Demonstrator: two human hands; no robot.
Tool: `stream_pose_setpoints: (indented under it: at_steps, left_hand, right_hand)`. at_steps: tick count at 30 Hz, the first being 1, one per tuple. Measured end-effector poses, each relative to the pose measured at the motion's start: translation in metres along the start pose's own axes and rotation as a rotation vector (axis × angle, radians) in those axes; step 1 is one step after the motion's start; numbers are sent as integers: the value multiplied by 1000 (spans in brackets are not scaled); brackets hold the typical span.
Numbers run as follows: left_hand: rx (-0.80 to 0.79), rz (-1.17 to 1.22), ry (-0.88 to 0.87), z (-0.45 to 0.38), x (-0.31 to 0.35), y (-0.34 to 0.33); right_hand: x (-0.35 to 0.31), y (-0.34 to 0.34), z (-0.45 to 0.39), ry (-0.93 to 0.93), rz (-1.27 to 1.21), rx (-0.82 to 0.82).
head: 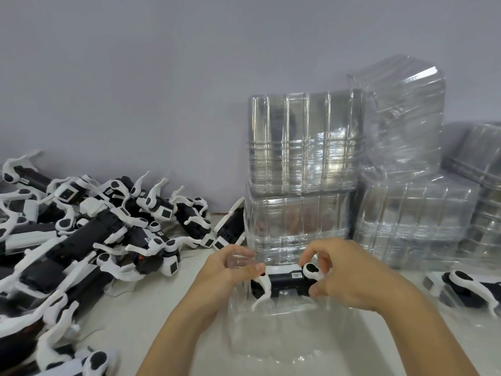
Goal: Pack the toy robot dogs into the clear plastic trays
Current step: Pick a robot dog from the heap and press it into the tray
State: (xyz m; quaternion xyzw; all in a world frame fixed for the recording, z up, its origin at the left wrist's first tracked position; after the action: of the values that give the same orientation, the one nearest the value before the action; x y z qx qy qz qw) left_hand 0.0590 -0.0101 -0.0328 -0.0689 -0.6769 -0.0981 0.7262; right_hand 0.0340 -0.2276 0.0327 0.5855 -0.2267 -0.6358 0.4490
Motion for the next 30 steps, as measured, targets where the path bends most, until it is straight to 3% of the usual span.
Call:
stream_pose_setpoints:
  at_steps: [5, 10, 20, 25, 30]
  left_hand:
    - [-31, -38, -33, -1, -1, 0]
    - [-19, -33, -53, -3, -2, 0]
    - [21, -23, -47, -4, -4, -1]
    - [18, -31, -45, -7, -6, 0]
    - [43, 14, -27, -8, -8, 1]
  right_hand:
    - [-12, 3, -1, 118, 50, 139]
    - [-37, -20, -10, 252, -41, 103]
    - [-40, -43, -23, 185, -22, 57]
    - [-43, -43, -23, 189, -15, 85]
    - [-38, -35, -21, 259, -38, 8]
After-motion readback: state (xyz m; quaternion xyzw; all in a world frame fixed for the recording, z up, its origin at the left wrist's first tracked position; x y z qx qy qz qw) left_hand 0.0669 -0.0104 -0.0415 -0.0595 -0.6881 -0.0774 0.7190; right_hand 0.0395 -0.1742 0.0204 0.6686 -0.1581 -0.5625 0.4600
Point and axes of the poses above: each hand's wrist, its own z-axis away from the middle knuckle, its own y-axis out of the back of the hand, x = y × z, the point moved 3 cm from there along -z, towards the middle knuckle, and after that the axes turned 8 degrees about -x, right-handed, at the moved point
